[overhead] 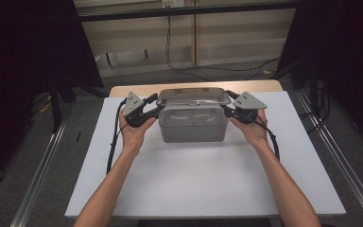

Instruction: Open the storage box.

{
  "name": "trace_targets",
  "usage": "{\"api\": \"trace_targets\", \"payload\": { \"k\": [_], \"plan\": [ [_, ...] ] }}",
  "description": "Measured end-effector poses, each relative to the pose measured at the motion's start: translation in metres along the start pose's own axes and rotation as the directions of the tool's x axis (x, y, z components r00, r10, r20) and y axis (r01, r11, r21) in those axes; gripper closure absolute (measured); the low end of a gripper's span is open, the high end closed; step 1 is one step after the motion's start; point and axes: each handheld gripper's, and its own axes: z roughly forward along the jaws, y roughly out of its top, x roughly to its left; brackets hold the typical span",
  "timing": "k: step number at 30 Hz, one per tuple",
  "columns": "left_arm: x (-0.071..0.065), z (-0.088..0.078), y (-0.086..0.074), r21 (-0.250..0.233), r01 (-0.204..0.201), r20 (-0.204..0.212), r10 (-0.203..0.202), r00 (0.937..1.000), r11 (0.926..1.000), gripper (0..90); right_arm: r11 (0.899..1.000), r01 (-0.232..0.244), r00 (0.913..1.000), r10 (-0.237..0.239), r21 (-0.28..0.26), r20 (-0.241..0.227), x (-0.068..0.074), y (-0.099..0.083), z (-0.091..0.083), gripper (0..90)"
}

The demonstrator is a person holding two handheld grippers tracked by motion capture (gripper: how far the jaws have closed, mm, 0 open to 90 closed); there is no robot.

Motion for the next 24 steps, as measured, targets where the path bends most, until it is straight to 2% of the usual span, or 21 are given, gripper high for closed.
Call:
{"api": "trace_targets", "payload": {
  "k": [5, 9, 12, 16, 24],
  "plan": [
    [0.001, 0.000, 0.001, 0.006, 0.001, 0.002, -0.001, 1.0000, 1.0000, 54.5, 1.000, 0.012, 0.9999, -0.011, -0.023, 0.005, 0.000, 0.002, 0.003, 56.8],
    [0.001, 0.001, 0.002, 0.004, 0.007, 0.001, -0.007, 1.0000, 1.0000, 54.5, 1.000, 0.015, 0.9999, -0.015, -0.010, 0.000, -0.004, 0.004, 0.006, 56.5],
    [0.002, 0.001, 0.003, 0.008, 0.007, 0.002, -0.007, 1.0000, 0.9999, 54.6, 1.000, 0.011, 0.9999, -0.011, -0.013, -0.005, -0.007, 0.006, 0.008, 57.5],
    [0.002, 0.002, 0.003, 0.001, 0.015, -0.001, -0.015, 0.9999, 0.9999, 54.6, 1.000, -0.019, 0.9997, 0.019, -0.007, -0.018, -0.013, 0.006, 0.012, 59.1],
    [0.004, 0.003, 0.004, -0.005, 0.015, 0.002, -0.015, 0.9999, 0.9999, 54.3, 1.000, -0.017, 0.9991, 0.016, -0.017, -0.038, -0.013, 0.004, 0.017, 65.7]
  ]
}}
